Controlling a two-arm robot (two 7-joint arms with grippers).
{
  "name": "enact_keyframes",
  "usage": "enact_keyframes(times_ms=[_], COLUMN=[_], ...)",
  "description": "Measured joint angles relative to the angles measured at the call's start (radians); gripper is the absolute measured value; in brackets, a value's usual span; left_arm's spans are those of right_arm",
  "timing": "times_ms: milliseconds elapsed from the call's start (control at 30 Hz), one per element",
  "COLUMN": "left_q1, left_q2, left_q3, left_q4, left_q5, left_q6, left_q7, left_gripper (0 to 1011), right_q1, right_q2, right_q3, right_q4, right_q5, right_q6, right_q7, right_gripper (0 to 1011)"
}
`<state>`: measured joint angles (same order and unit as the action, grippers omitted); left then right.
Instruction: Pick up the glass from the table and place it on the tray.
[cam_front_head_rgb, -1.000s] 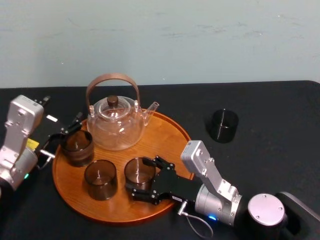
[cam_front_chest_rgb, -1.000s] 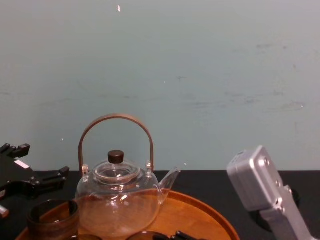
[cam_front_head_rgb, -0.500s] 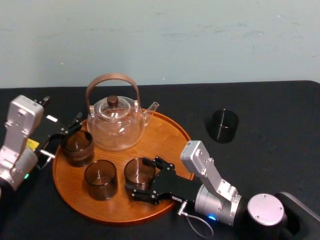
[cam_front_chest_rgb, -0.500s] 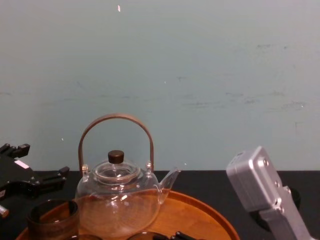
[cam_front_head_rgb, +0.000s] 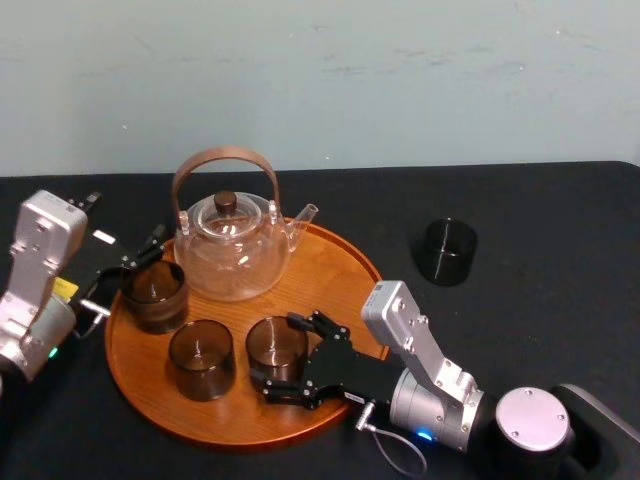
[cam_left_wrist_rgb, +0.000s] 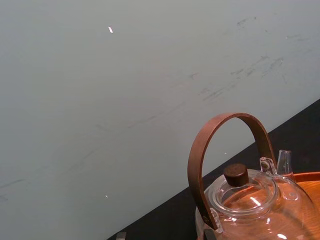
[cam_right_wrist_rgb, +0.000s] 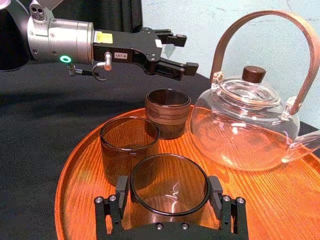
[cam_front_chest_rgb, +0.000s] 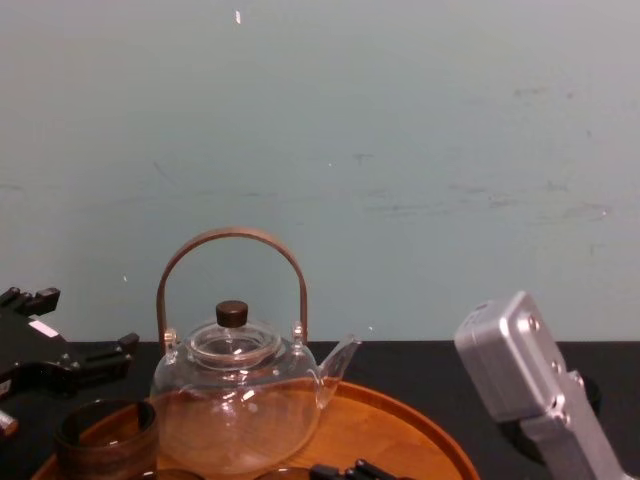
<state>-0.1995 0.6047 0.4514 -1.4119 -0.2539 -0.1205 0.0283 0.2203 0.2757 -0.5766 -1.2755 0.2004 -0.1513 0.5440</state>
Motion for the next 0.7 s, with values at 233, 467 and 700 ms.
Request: enact_keyframes(times_ms=[233,467,700], left_q1=[0.000,0.000,0.000], left_q2=[0.000,0.000,0.000], left_q3=[0.000,0.000,0.000], left_q4=[0.000,0.000,0.000], left_q5=[0.000,0.000,0.000], left_q6=[0.000,0.000,0.000], left_q7=[0.000,0.000,0.000], left_gripper=[1002,1002,1001], right_q1=[-0.013,-0.046,-0.084], right_q2=[0.015,0.052,0.093], right_q3=[0.016,0.047,0.083], right_q4=[-0.033,-0.121,-0.205], right_q5=[0.011,0.021,0.044], right_q6=[-0.028,-0.062,-0.086], right_q7=[-0.002,-0.012,-0.014], right_gripper=[1002,1002,1002])
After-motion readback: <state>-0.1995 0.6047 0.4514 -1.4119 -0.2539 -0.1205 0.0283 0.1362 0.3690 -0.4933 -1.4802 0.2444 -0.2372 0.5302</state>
